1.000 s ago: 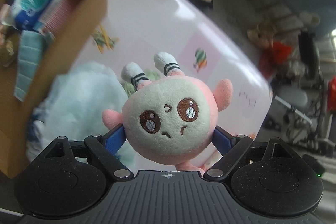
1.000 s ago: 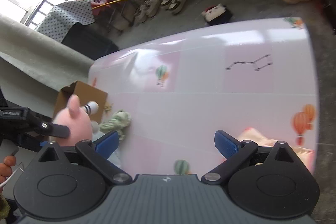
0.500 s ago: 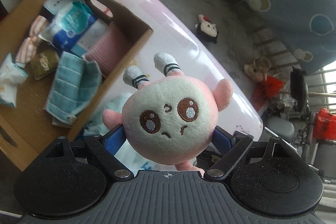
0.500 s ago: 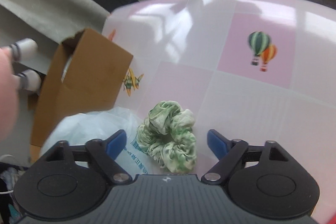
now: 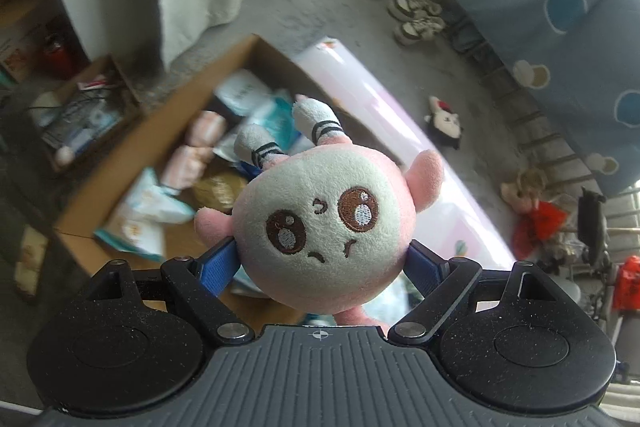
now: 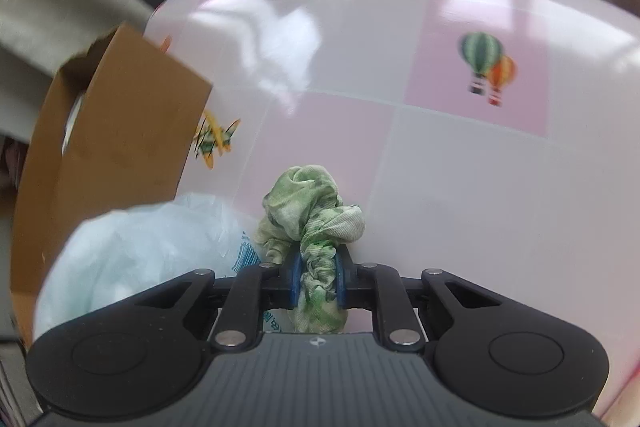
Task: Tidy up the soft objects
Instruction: 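Grasp the green floral scrunchie with the right tool while the left tool holds the plush, then carry the plush and scrunchie over the cardboard box with both tools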
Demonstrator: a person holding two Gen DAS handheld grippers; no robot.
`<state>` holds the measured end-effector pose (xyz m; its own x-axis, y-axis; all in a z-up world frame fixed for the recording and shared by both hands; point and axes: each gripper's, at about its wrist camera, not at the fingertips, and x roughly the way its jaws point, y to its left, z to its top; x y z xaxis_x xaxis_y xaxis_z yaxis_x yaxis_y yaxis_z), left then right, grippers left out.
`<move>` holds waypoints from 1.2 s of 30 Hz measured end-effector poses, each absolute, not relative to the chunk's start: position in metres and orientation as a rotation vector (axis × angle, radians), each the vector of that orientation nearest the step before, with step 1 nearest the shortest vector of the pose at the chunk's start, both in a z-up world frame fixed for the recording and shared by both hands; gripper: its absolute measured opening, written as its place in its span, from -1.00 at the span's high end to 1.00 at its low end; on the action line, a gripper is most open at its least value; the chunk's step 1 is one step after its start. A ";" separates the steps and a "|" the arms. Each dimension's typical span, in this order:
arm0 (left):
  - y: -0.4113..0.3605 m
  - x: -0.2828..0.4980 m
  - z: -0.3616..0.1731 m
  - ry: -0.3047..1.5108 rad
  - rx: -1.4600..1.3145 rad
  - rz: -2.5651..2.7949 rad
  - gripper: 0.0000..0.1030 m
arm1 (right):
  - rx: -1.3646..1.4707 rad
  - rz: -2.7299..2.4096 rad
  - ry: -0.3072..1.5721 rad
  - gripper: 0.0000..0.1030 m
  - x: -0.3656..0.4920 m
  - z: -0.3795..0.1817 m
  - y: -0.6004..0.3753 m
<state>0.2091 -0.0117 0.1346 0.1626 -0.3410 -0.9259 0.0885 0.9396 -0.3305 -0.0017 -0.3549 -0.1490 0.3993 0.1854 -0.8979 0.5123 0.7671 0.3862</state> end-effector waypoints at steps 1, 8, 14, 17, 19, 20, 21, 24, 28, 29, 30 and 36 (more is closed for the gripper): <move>-0.004 0.211 0.132 1.385 -0.213 -0.301 -0.70 | 0.729 -0.253 1.153 1.00 -0.006 -0.145 -0.358; 0.030 0.223 0.069 1.517 -0.166 -0.280 -0.70 | 0.841 -0.376 1.063 1.00 -0.038 -0.110 -0.364; 0.039 0.227 0.000 1.621 -0.117 -0.273 -0.70 | 0.954 -0.423 0.957 1.00 -0.055 -0.076 -0.362; 0.038 0.230 -0.027 1.653 -0.092 -0.284 -0.70 | 1.063 -0.395 0.883 1.00 -0.054 -0.065 -0.357; 0.037 0.233 -0.043 1.687 -0.091 -0.291 -0.70 | 1.102 -0.366 0.856 1.00 -0.049 -0.056 -0.351; 0.037 0.234 -0.051 1.705 -0.092 -0.294 -0.70 | 1.113 -0.348 0.849 1.00 -0.045 -0.051 -0.346; 0.037 0.235 -0.058 1.718 -0.092 -0.295 -0.70 | 1.120 -0.328 0.843 1.00 -0.041 -0.047 -0.341; 0.034 0.239 -0.071 1.747 -0.081 -0.301 -0.70 | 1.129 -0.238 0.837 1.00 -0.023 -0.032 -0.322; 0.030 0.245 -0.079 1.755 -0.086 -0.331 -0.70 | 1.076 -0.085 0.884 1.00 0.013 -0.020 -0.287; 0.029 0.246 -0.080 1.752 -0.087 -0.339 -0.71 | 1.064 -0.048 0.897 1.00 0.022 -0.018 -0.279; 0.028 0.247 -0.082 1.750 -0.087 -0.347 -0.72 | 1.056 -0.014 0.910 1.00 0.029 -0.016 -0.271; 0.027 0.247 -0.094 1.830 -0.104 -0.367 -0.79 | 1.002 0.108 1.048 1.00 0.064 -0.025 -0.230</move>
